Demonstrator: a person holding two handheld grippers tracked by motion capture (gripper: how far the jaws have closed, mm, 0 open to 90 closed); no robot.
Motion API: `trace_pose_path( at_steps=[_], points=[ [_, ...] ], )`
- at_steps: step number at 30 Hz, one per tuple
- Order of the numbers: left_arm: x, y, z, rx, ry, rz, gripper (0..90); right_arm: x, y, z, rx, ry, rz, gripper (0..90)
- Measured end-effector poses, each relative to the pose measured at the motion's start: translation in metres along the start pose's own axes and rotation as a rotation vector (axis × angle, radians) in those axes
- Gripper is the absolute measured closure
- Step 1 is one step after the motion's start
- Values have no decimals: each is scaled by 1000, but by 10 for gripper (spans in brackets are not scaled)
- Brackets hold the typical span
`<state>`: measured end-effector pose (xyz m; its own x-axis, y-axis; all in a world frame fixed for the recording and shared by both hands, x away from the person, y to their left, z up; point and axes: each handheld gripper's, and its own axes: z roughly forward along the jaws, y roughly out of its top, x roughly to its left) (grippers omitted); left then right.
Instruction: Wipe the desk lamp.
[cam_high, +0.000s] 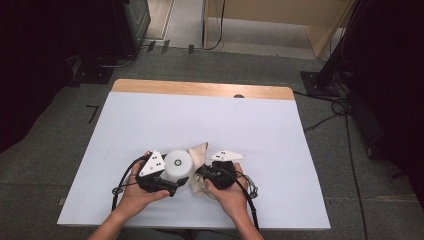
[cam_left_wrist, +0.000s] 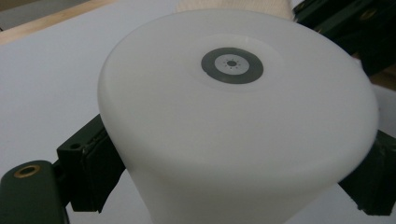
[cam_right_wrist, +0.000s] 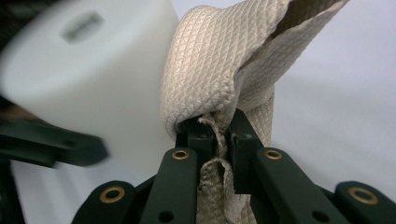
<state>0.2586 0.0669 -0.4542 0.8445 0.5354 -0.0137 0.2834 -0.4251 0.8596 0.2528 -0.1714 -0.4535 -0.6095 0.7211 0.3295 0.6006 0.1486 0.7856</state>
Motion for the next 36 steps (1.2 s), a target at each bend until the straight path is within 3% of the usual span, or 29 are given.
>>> trace_pose_path(
  at_steps=[4,8,29,33,36],
  points=[
    [0,0,0,-1,-3,-5,84,7,10,-14,-59,11,-30,832],
    [0,0,1,-1,-3,-5,84,8,12,-17,-71,16,-36,832],
    [0,-1,0,-2,1,-4,84,-12,-19,27,127,-41,20,831],
    [0,-1,0,-3,-1,-7,83,-10,-17,24,103,-39,15,832],
    [0,-1,0,-6,-1,-7,84,-8,-10,15,56,-14,17,832]
  ],
)
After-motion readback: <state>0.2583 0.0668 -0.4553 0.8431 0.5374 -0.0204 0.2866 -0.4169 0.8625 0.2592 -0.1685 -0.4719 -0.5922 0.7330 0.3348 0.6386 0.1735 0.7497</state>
